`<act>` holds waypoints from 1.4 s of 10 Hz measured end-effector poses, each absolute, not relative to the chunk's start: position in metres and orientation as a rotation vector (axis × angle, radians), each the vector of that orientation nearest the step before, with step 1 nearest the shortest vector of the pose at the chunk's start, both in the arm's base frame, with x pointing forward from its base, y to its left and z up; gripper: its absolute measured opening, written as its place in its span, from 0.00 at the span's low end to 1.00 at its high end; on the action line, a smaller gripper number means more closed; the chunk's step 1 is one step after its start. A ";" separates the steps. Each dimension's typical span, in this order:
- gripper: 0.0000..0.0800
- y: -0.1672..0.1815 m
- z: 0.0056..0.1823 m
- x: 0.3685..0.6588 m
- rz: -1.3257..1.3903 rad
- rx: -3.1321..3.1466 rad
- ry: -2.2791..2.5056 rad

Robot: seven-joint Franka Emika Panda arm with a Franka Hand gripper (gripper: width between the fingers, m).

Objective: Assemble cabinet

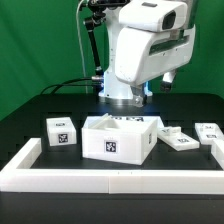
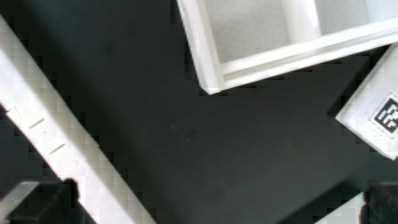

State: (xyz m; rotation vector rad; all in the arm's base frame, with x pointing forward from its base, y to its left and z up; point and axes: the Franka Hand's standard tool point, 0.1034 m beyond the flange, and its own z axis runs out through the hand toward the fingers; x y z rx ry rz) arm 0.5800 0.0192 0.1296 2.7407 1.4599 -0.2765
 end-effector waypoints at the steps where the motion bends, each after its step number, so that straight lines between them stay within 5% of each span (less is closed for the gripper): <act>1: 1.00 0.018 0.130 0.580 -0.283 2.721 1.472; 6: 1.00 0.014 0.131 0.578 -0.255 2.691 1.528; 11: 1.00 0.002 0.113 0.528 -0.011 2.520 1.754; 14: 1.00 0.003 0.113 0.529 -0.015 2.521 1.755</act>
Offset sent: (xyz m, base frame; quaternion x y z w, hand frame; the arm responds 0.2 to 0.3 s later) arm 0.0000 0.0000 0.0000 0.0000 0.0000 0.0000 1.0000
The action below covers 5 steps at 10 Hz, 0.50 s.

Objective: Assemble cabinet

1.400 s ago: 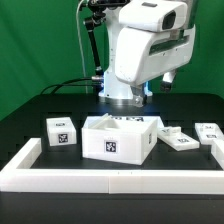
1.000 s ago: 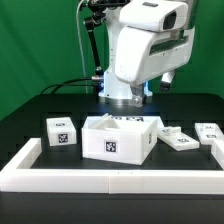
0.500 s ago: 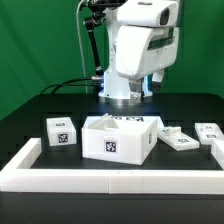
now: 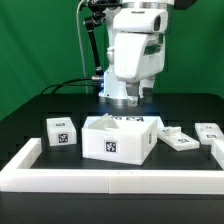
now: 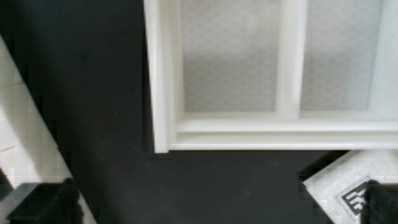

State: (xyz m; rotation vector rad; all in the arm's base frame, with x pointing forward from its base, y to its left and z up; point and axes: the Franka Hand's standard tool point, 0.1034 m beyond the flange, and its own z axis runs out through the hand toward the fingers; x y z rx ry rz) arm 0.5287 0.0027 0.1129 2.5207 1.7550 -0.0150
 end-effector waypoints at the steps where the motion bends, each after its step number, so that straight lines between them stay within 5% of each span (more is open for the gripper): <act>1: 1.00 0.003 0.112 0.527 -0.001 2.518 1.754; 5: 1.00 0.018 0.085 0.470 -0.020 2.568 1.735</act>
Offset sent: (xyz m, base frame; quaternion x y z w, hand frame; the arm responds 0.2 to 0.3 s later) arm -0.0531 0.0186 -0.0178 0.0071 0.0254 0.0436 0.9987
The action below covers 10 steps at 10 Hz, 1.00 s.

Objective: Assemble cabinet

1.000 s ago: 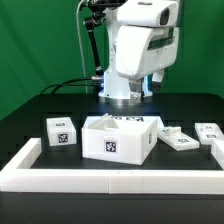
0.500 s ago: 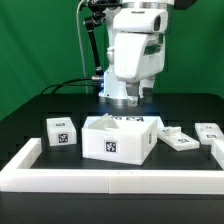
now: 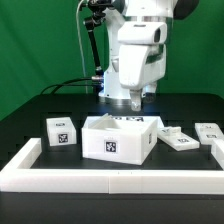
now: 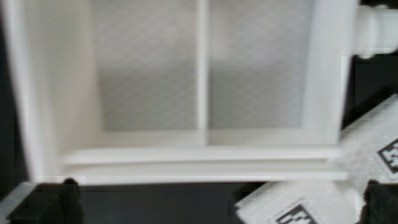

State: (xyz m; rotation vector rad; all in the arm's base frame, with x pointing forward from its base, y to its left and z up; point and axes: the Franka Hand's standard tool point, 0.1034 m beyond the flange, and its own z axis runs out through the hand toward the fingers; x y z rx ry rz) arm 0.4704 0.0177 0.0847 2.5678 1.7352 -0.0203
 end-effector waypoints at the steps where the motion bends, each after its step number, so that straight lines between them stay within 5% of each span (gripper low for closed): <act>1: 1.00 0.018 0.080 0.465 -0.031 2.571 1.740; 5: 1.00 0.017 0.080 0.465 -0.029 2.567 1.745; 10: 1.00 0.019 0.038 0.424 0.018 2.569 1.782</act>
Offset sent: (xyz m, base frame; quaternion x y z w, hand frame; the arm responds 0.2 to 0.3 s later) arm 0.0000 0.0000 0.0000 0.0000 0.0000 0.0000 1.0000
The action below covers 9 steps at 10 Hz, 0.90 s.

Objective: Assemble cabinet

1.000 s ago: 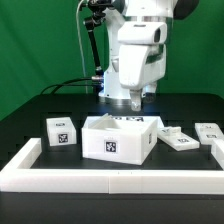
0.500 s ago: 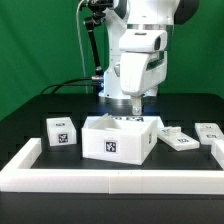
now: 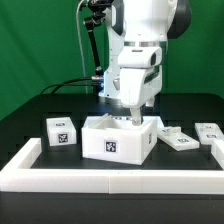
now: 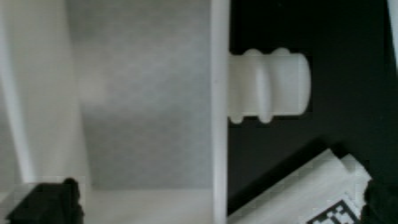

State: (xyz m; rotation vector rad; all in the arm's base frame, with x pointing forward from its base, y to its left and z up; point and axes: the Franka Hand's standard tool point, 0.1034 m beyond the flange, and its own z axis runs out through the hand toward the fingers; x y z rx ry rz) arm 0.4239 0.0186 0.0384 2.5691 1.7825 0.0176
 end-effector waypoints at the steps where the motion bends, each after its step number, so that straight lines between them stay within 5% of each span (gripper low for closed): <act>1: 1.00 0.019 0.033 0.422 0.017 2.573 1.784; 4: 1.00 0.015 0.024 0.423 0.014 2.585 1.777; 5: 0.83 0.015 0.025 0.426 0.019 2.585 1.773; 6: 0.83 0.015 0.025 0.427 0.021 2.585 1.772; 8: 0.49 0.015 0.025 0.426 0.021 2.585 1.772; 9: 0.49 0.015 0.025 0.426 0.021 2.585 1.772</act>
Offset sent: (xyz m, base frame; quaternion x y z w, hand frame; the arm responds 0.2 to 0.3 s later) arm 0.0093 -0.0096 -0.0033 -0.0068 -0.0021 -0.0044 1.0000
